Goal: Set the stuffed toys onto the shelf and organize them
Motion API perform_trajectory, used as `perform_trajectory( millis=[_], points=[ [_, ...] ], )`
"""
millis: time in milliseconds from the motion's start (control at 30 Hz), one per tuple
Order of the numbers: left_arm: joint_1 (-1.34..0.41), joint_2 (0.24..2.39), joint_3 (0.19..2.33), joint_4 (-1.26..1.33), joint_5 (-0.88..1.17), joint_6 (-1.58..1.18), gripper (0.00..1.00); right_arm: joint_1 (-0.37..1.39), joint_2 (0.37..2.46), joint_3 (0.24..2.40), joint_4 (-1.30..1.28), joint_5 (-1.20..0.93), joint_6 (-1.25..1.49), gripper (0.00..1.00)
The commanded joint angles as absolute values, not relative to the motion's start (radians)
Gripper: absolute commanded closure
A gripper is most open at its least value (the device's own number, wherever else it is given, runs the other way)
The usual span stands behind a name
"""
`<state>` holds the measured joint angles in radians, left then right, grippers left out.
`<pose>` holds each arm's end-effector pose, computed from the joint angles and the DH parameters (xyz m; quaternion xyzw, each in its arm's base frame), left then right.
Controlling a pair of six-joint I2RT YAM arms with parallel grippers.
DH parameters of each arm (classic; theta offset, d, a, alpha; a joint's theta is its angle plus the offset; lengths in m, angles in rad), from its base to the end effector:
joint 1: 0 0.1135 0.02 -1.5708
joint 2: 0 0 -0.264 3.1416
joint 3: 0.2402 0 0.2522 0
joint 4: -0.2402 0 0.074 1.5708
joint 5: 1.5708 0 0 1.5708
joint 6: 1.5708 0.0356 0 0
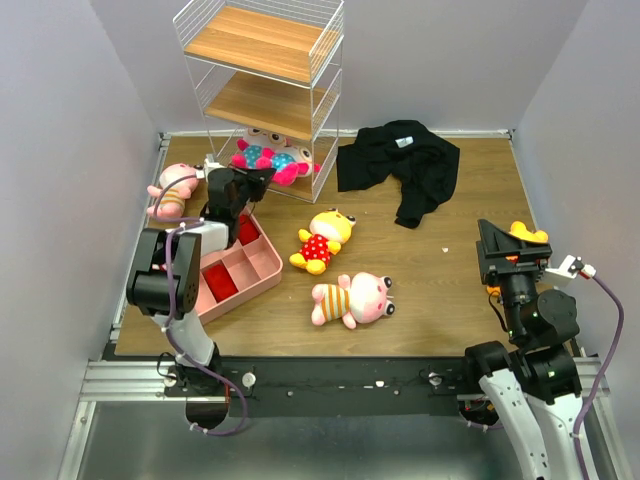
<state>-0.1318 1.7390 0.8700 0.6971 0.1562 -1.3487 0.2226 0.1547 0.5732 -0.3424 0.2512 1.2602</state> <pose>0.3717 -0.0549 0.2068 -0.3948 0.6547 -0.4770 0.4336 0.0671 0.0061 0.3168 0.4142 0.5400 0.4286 0.5942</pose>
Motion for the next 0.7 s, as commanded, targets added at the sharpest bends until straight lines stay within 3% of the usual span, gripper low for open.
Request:
perform_trajectory(
  millis=[0, 367, 667],
  points=[
    [-0.147, 1.787, 0.937, 0.772, 0.13, -1.359, 1.0, 0.221, 0.127, 0.612, -0.364, 0.307, 1.227, 0.0],
    [-0.181, 1.913, 1.066, 0.678, 0.089, -1.305, 0.99, 0.221, 0.098, 0.647, -0.396, 0.354, 1.189, 0.0],
    [-0.222, 1.971, 1.163, 0.529, 0.026, -1.23, 0.71, 0.221, 0.075, 0.666, -0.413, 0.402, 1.152, 0.0]
  ],
)
